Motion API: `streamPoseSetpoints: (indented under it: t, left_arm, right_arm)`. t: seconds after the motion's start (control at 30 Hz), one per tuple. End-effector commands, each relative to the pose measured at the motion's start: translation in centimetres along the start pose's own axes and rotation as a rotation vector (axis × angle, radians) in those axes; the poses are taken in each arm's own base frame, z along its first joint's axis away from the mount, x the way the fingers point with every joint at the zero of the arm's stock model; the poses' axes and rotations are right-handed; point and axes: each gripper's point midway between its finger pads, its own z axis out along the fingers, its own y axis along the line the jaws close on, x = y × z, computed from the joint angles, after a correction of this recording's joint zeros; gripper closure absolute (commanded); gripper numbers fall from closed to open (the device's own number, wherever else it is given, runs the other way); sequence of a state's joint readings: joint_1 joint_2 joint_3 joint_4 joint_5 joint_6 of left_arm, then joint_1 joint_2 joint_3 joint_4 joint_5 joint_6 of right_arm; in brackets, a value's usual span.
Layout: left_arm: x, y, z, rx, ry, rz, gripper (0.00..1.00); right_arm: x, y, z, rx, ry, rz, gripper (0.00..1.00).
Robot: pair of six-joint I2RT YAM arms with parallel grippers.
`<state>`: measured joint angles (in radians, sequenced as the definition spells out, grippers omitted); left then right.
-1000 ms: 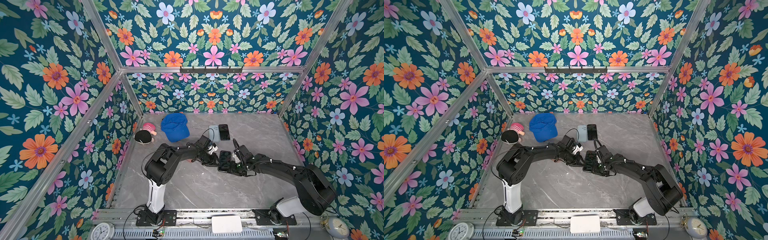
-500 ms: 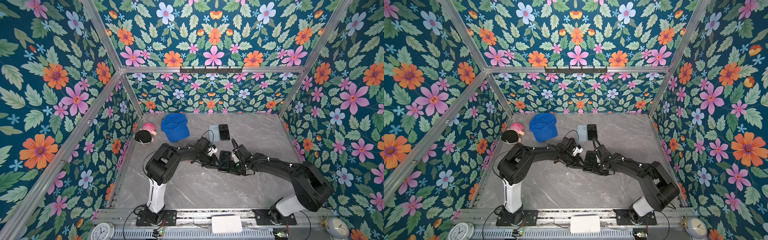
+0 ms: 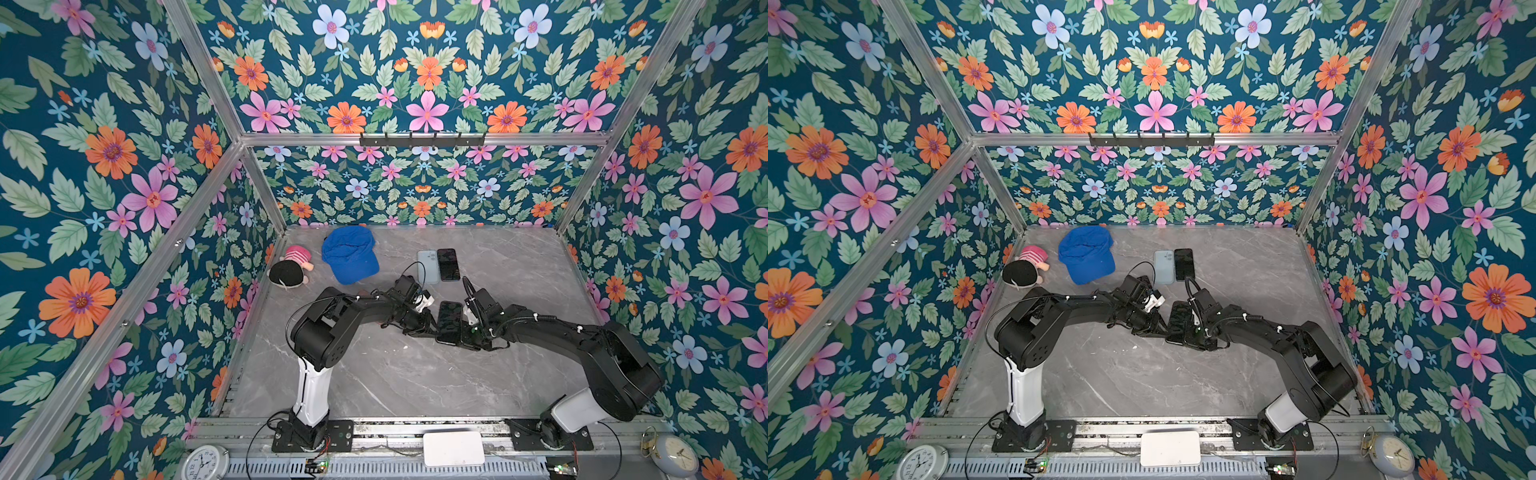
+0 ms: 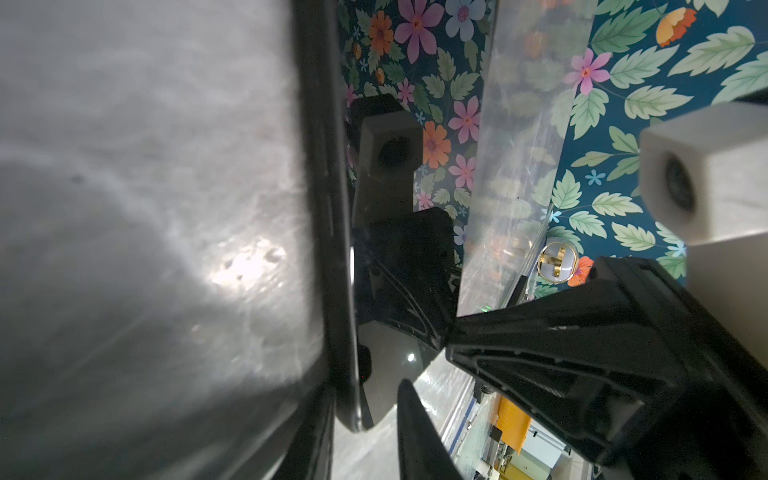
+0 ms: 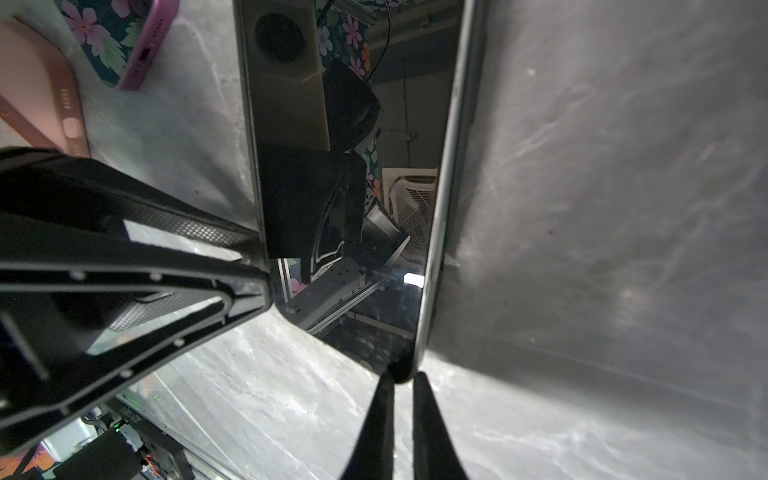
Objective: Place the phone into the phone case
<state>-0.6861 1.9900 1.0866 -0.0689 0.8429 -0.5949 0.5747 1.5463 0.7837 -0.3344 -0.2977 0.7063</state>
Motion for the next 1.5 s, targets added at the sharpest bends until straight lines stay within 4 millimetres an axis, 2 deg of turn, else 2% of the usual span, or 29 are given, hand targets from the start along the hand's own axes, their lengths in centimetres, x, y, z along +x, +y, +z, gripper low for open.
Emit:
streamPoseSetpoints:
  t: [0.0, 0.13, 0.37, 0.5, 0.77, 0.97, 1.2, 1.47]
  left_arm:
    - [0.5, -0.8, 0.3, 0.036, 0.021, 0.019, 0.76]
    - [0.7, -0.6, 0.3, 0.026, 0.024, 0.015, 0.79]
    - [0.7, -0.4, 0.0, 0.01, 0.021, 0.016, 0.79]
    - [0.7, -0.3, 0.0, 0.004, 0.023, 0.018, 0.78]
    - [0.7, -0.3, 0.0, -0.001, 0.021, 0.017, 0.78]
    - [0.6, -0.4, 0.1, 0.002, 0.02, 0.017, 0.78]
    - [0.5, -1.0, 0.4, 0.023, 0.019, 0.022, 0.77]
    - [0.6, -1.7, 0.7, 0.046, 0.023, 0.031, 0.72]
  right_arm:
    - [-0.9, 1.4, 0.3, -0.058, -0.025, -0.027, 0.9]
    - [-0.6, 1.0, -0.1, -0.033, -0.02, -0.024, 0.9]
    - [-0.7, -0.8, -1.4, 0.037, -0.046, 0.012, 0.76]
    - [-1.1, -0.9, -1.4, 0.041, -0.055, 0.016, 0.76]
    - [-1.4, -0.4, -0.7, 0.023, -0.044, 0.006, 0.8]
    - [-1.3, -0.1, -0.5, 0.005, -0.037, 0.0, 0.88]
    - [-1.1, 0.3, 0.3, -0.035, -0.016, 0.005, 0.91]
    - [-0.8, 0.1, 0.9, -0.044, -0.003, 0.016, 0.92]
